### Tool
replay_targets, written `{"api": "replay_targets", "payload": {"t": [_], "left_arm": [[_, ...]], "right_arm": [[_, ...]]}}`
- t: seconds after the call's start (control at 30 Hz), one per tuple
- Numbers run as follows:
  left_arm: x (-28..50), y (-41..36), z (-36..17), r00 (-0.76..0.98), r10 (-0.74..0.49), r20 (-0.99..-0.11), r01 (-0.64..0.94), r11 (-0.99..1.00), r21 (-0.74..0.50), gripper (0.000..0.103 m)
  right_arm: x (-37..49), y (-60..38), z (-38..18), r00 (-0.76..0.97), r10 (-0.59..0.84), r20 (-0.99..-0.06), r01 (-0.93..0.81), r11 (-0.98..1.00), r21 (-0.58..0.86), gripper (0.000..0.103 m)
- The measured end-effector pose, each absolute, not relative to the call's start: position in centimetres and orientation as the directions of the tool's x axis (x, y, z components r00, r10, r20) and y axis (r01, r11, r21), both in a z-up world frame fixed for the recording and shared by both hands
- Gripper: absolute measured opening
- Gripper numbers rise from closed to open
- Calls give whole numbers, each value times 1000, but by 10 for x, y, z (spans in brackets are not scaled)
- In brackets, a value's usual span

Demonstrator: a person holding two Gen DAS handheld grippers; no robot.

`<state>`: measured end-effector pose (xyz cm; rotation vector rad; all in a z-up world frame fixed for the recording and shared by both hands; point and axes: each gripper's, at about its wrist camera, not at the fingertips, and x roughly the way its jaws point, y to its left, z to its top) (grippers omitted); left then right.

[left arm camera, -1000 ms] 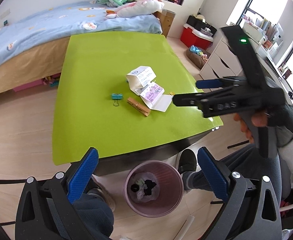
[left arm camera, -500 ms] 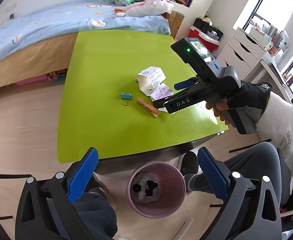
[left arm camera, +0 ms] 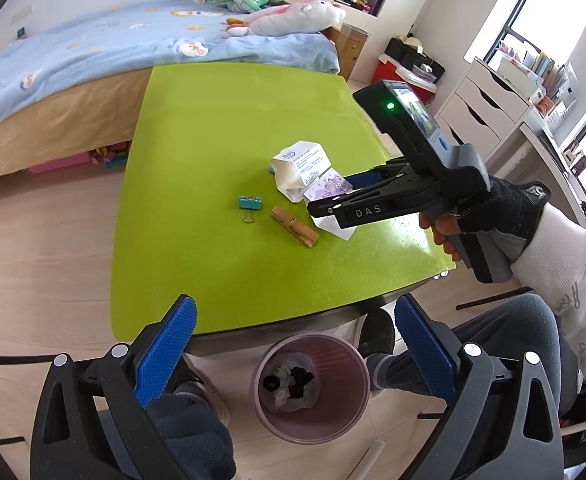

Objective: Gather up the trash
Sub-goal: 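Grasp the purple pencil-cap card with the right gripper, then hold the purple card in the right gripper while the left gripper grasps the white box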

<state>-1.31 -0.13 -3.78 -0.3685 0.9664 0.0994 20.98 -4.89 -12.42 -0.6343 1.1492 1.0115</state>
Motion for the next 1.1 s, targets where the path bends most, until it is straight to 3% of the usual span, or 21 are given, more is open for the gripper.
{"api": "replay_targets", "payload": {"t": [0.3,0.67,1.1], "left_arm": [[25,5,-32,569,-81,-818,-198,952,-232,95],[106,19,-38,510,-106,-854,-118,974,-192,95],[203,36,-103,329,-173,-928,-97,972,-216,95]], "right_arm": [[207,-99,-76,133,440,-888,-802,574,165,65],[209,-144,-63,173,461,-870,-732,652,200,65],[215,-157,-65,177,463,-869,-706,674,215,65]]}}
